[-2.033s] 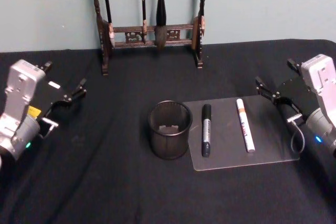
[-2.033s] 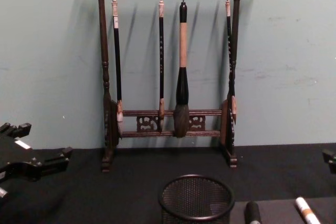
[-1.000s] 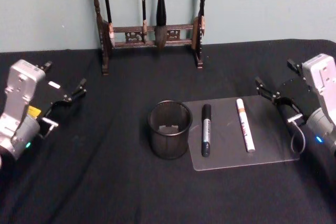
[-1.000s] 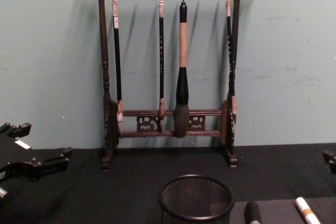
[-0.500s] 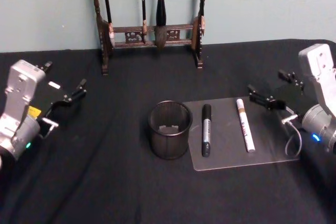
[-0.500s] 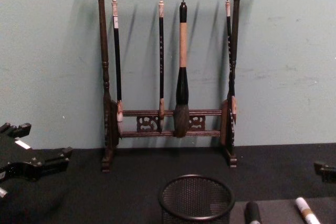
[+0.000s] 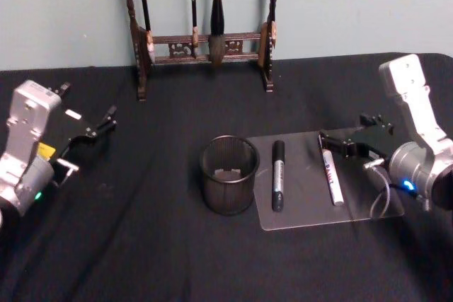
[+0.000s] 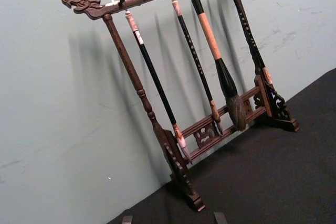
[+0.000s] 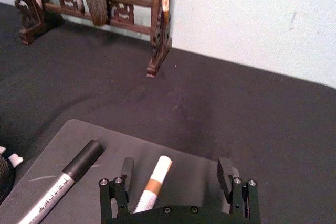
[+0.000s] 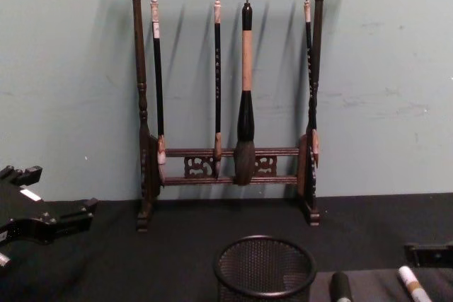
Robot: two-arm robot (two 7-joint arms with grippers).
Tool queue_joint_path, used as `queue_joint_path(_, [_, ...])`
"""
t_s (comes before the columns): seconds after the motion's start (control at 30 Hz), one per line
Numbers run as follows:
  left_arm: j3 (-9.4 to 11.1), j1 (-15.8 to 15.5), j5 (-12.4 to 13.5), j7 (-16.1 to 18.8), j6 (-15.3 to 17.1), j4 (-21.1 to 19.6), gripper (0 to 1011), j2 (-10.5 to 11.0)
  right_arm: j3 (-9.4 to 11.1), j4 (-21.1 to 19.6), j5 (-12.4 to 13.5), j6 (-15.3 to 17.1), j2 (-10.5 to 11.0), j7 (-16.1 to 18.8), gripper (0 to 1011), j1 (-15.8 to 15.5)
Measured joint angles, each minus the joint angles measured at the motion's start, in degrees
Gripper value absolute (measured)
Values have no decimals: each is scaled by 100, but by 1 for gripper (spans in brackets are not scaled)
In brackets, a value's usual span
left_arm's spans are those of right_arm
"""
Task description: Pick up the water-based marker from the table and place it into the pen holder.
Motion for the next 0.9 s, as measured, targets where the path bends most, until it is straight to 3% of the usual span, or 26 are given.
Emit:
queue_joint_path(0.1, [0,0,0,0,0,0,1001,0,-24,3,-58,251,-128,-80,1003,49])
queue_joint_path(0.33, [0,0,0,0,0,0,1001,0,-57,81,-164,491,-291,-120,1002,110])
queue_joint_path(0.9, [0,0,0,0,0,0,1001,0,13,280,-312,700,-557,-14,1002,134])
